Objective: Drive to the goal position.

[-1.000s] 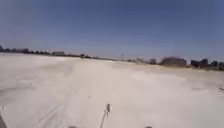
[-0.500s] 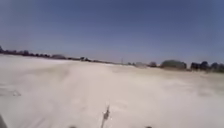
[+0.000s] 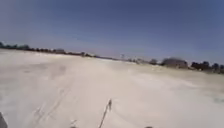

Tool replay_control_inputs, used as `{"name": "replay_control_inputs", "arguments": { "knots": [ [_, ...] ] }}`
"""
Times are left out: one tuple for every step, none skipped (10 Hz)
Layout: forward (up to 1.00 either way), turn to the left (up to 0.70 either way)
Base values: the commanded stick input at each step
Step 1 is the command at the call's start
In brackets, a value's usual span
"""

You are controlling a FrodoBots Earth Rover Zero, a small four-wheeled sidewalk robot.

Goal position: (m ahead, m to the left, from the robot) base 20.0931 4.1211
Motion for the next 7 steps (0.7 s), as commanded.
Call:
{"name": "replay_control_inputs", "arguments": {
  "knots": [
    [0.7,0.0],
    [0.7,0.0],
    [0.7,0.0],
    [0.7,0.0],
    [0.7,0.0],
    [0.7,0.0],
    [0.7,0.0]
  ]
}}
